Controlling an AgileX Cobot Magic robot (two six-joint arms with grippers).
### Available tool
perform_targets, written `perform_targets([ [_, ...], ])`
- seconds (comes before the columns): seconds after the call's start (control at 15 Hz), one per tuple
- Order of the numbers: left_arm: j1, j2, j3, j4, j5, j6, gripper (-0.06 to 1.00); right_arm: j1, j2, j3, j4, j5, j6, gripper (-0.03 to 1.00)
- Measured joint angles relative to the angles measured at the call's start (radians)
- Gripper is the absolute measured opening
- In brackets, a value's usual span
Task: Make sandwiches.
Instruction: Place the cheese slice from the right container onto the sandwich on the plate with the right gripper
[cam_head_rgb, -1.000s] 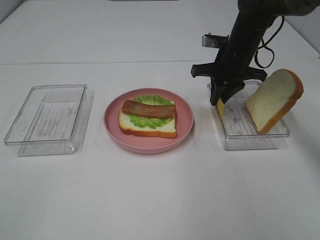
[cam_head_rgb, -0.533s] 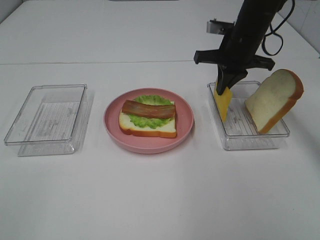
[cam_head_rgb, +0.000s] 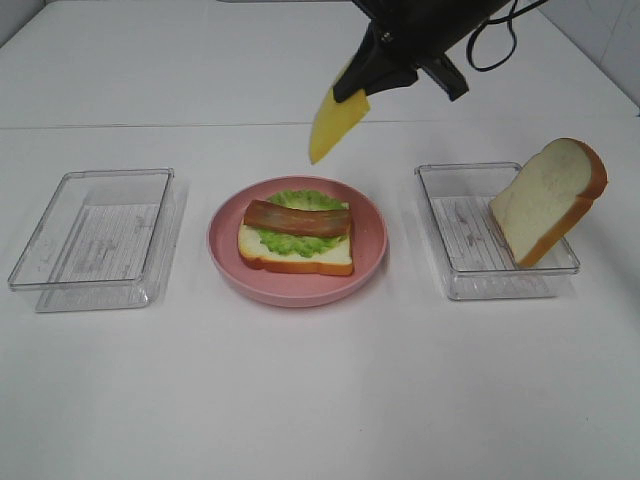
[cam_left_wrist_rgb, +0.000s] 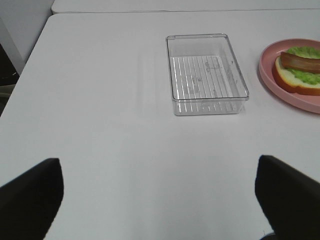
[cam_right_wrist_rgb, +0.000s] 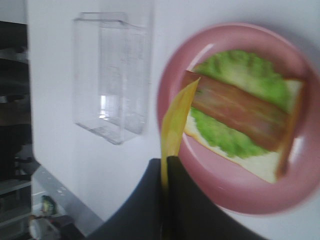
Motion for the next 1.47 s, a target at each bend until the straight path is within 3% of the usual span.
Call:
perform_targets([
  [0.33,0.0,0.0,0.0,0.0,0.0,0.0,0.96,0.048,0.019,0.187,0.295,-0.188,-0.196,0.02],
  [0.6,0.0,0.0,0.0,0.0,0.0,0.0,0.96,0.091,0.1,0.243,0.404,-0.299,-0.263,0.02],
  [0.93,0.0,0.0,0.0,0.0,0.0,0.0,0.96,0.094,0.154,0.243,0.418,-0.328,-0.288,0.02],
  [1.47,0.0,0.0,0.0,0.0,0.0,0.0,0.96,0.094,0.176,0.243,0.349,-0.359,-0.288,0.02],
])
